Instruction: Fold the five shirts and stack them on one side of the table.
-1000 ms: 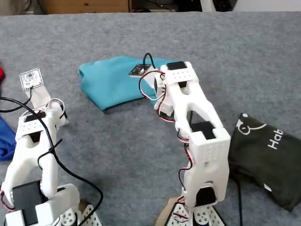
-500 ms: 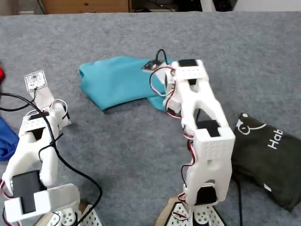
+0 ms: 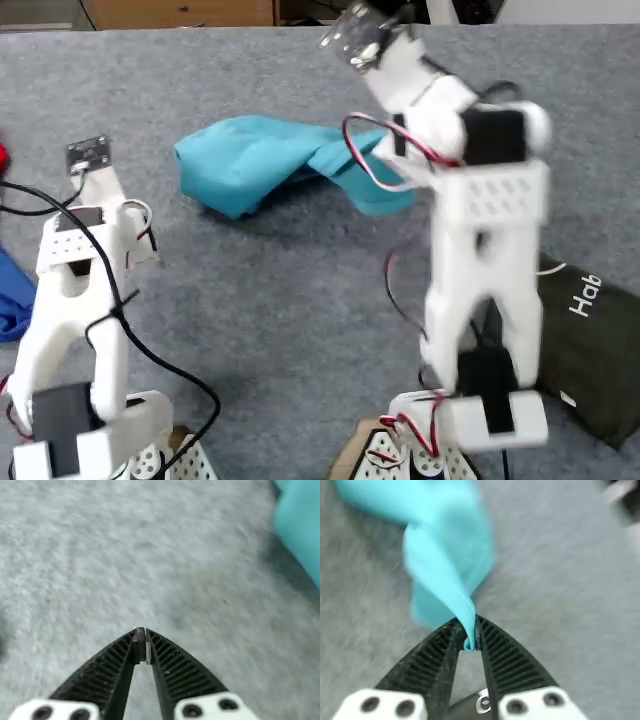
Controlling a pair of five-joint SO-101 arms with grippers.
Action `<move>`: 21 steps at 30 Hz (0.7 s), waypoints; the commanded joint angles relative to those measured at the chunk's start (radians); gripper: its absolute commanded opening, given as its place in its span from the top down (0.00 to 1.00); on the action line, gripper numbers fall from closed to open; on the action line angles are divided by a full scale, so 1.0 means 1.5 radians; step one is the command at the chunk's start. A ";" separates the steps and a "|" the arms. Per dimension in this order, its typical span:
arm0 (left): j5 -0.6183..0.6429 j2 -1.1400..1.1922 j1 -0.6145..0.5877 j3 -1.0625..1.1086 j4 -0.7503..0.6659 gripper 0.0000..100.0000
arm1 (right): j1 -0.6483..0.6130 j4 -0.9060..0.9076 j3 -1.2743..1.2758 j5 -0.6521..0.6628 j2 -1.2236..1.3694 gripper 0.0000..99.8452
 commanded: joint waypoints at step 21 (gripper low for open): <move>-0.072 -0.417 0.193 0.009 0.250 0.98 | 0.008 -0.044 -0.479 -0.047 -0.173 1.00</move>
